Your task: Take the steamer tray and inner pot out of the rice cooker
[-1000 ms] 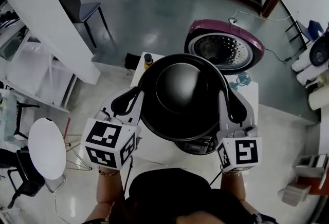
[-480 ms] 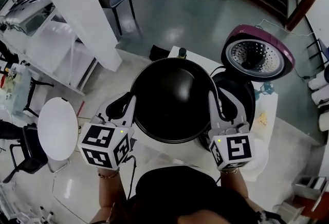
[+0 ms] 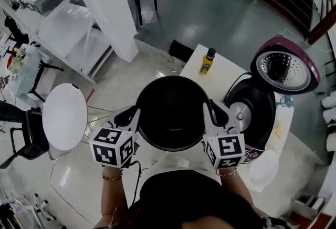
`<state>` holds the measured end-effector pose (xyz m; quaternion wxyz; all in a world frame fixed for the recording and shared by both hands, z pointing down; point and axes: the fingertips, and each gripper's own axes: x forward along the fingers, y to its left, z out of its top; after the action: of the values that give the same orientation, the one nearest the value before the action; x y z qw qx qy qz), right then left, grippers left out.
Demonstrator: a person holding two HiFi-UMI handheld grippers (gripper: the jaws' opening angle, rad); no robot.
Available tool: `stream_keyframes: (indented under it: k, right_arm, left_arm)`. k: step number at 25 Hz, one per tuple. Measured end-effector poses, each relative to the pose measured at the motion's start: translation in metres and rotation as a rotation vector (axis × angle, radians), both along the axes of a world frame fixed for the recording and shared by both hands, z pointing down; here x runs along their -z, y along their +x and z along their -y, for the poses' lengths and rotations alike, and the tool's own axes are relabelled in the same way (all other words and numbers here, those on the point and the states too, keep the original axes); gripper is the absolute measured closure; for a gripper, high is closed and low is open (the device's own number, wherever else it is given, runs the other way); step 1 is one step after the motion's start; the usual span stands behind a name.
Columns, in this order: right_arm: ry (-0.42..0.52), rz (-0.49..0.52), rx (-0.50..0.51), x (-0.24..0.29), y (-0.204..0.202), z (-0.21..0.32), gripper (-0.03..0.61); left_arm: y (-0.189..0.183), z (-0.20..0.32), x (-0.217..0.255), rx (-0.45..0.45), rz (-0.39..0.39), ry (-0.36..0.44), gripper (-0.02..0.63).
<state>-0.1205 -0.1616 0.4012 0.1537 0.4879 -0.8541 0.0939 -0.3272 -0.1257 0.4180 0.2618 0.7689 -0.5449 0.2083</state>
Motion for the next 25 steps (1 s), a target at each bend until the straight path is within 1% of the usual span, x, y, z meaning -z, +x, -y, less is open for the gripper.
stream_keyframes:
  k: [6, 8, 13, 15, 18, 20, 25]
  right_arm:
    - [-0.086, -0.031, 0.043, -0.037, -0.030, -0.002, 0.531]
    - [-0.136, -0.025, 0.045, -0.056, -0.033, -0.006, 0.531]
    - [-0.269, -0.003, 0.041, -0.100, -0.040, -0.020, 0.531]
    - [-0.317, -0.001, 0.037, -0.115, -0.040, -0.026, 0.534]
    - [-0.356, 0.017, 0.015, -0.125, -0.036, -0.027, 0.535]
    - [-0.374, 0.030, -0.005, -0.126, -0.032, -0.027, 0.535]
    - [-0.391, 0.052, -0.060, -0.127, -0.021, -0.028, 0.534]
  left_arm:
    - [-0.028, -0.009, -0.045, 0.017, -0.011, -0.103, 0.577]
    - [-0.032, -0.010, -0.061, 0.012, -0.018, -0.131, 0.578]
    - [-0.043, -0.009, -0.091, -0.032, 0.046, -0.204, 0.581]
    - [-0.044, -0.005, -0.098, -0.046, 0.056, -0.216, 0.586]
    - [-0.041, 0.007, -0.102, -0.077, 0.075, -0.221, 0.588]
    - [-0.037, 0.013, -0.104, -0.100, 0.086, -0.227, 0.588]
    - [-0.026, 0.024, -0.112, -0.134, 0.068, -0.240, 0.588]
